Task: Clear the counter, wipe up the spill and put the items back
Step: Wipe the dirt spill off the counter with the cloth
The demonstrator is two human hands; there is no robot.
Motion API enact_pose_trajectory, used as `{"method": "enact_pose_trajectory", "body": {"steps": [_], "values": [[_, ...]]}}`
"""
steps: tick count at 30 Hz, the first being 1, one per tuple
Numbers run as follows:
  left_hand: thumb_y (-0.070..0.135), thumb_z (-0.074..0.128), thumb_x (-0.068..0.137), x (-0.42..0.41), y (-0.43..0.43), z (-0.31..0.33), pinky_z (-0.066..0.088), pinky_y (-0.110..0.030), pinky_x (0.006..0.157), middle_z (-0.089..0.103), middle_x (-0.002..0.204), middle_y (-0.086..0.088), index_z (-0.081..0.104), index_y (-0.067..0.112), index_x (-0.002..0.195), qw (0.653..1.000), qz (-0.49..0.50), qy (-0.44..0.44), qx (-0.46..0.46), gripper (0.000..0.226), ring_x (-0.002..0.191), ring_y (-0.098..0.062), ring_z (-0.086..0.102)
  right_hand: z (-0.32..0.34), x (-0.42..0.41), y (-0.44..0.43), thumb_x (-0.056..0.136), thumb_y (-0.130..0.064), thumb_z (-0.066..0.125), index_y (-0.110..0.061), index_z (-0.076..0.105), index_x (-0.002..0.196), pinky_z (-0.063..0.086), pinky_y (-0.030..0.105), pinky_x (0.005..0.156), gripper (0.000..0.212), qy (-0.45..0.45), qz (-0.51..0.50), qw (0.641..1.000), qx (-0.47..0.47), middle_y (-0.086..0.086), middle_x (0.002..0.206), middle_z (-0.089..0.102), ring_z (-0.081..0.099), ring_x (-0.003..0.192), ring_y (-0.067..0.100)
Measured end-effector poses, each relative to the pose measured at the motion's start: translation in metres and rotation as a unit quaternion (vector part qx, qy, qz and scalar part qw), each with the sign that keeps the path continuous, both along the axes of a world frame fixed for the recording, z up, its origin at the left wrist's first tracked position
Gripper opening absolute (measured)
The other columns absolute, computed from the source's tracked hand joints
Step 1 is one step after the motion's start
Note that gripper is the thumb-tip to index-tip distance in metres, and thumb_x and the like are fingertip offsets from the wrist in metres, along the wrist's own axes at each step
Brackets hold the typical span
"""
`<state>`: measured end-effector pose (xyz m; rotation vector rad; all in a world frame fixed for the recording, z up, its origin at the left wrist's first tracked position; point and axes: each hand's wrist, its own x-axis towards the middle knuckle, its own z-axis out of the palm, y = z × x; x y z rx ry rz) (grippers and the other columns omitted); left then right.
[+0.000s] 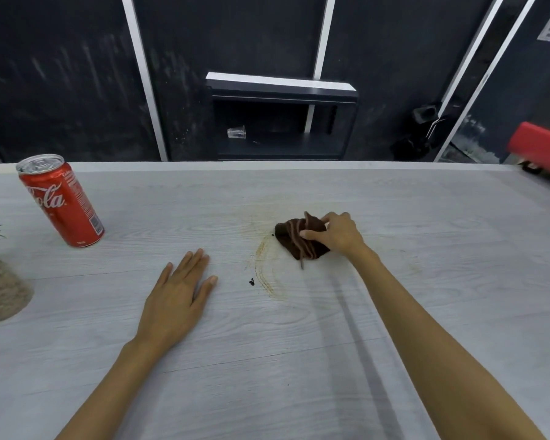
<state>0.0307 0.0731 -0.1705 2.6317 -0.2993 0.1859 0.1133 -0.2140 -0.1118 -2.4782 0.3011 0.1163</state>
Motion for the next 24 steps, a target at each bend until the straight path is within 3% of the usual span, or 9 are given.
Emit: {"method": "enact_pose_trajectory", "body": {"steps": [2, 4, 6, 8, 16, 20, 24], "values": [[0.043, 0.029, 0.094, 0.001, 0.000, 0.000, 0.003, -0.026, 0.118, 0.018, 0.154, 0.008, 0.023, 0.021, 0.143, 1.000, 0.002, -0.001, 0.000, 0.054, 0.141, -0.001, 0.009, -0.012, -0.005, 0.003, 0.085, -0.042, 0.059, -0.016, 0.033, 0.139, 0.041, 0.045, 0.099, 0.065, -0.101, 0.028, 0.990, -0.091, 0.014, 0.140, 0.034, 0.041, 0.124, 0.032], [0.043, 0.029, 0.094, 0.001, -0.001, 0.000, 0.002, -0.026, 0.118, 0.018, 0.154, 0.008, 0.024, 0.021, 0.143, 1.000, 0.003, -0.003, 0.002, 0.055, 0.141, -0.002, 0.009, -0.027, -0.012, 0.017, 0.093, -0.033, 0.045, -0.026, 0.025, 0.144, 0.028, 0.050, 0.111, 0.055, -0.185, 0.089, 0.971, -0.123, 0.011, 0.151, 0.024, 0.030, 0.135, 0.032], [0.043, 0.028, 0.094, 0.001, -0.001, 0.000, 0.002, -0.026, 0.118, 0.018, 0.154, 0.008, 0.023, 0.021, 0.143, 1.000, 0.005, -0.005, 0.005, 0.055, 0.141, -0.002, 0.008, -0.042, -0.014, 0.028, 0.094, -0.046, 0.036, -0.035, 0.021, 0.144, 0.005, 0.054, 0.115, 0.053, -0.168, 0.126, 0.967, -0.144, 0.004, 0.157, 0.012, 0.007, 0.144, 0.031], [0.044, 0.028, 0.094, 0.000, -0.002, -0.001, 0.001, -0.026, 0.117, 0.017, 0.154, 0.009, 0.021, 0.021, 0.144, 1.000, 0.007, -0.007, 0.011, 0.055, 0.141, -0.001, 0.006, -0.052, -0.008, 0.030, 0.088, -0.062, 0.034, -0.038, 0.019, 0.143, -0.006, 0.052, 0.114, 0.062, -0.148, 0.127, 0.966, -0.170, 0.001, 0.158, 0.005, -0.004, 0.145, 0.030], [0.046, 0.023, 0.094, 0.001, -0.002, -0.004, -0.002, -0.023, 0.115, 0.016, 0.154, 0.011, 0.018, 0.021, 0.144, 1.000, 0.012, -0.012, 0.023, 0.056, 0.138, 0.004, 0.001, -0.044, 0.039, 0.049, 0.096, -0.042, 0.035, -0.021, 0.038, 0.138, 0.001, 0.047, 0.118, 0.046, -0.136, 0.110, 0.974, -0.142, 0.002, 0.157, 0.017, 0.000, 0.145, 0.031], [0.044, 0.022, 0.095, 0.003, 0.000, -0.003, -0.002, -0.023, 0.116, 0.016, 0.154, 0.010, 0.018, 0.021, 0.144, 0.999, 0.013, -0.010, 0.030, 0.055, 0.137, 0.004, 0.000, -0.039, 0.017, 0.089, 0.096, -0.040, 0.037, -0.020, 0.041, 0.136, -0.001, 0.046, 0.116, 0.045, -0.138, 0.216, 0.962, -0.096, -0.001, 0.156, 0.019, -0.001, 0.145, 0.028], [0.043, 0.020, 0.095, -0.001, 0.000, -0.001, -0.004, -0.024, 0.116, 0.013, 0.155, 0.010, 0.015, 0.020, 0.145, 0.999, 0.007, 0.003, 0.037, 0.055, 0.137, 0.004, -0.003, -0.050, -0.036, 0.081, 0.096, -0.045, 0.034, -0.031, 0.039, 0.136, -0.005, 0.047, 0.115, 0.043, -0.162, 0.289, 0.938, -0.103, -0.009, 0.157, 0.013, -0.005, 0.146, 0.020]]}}
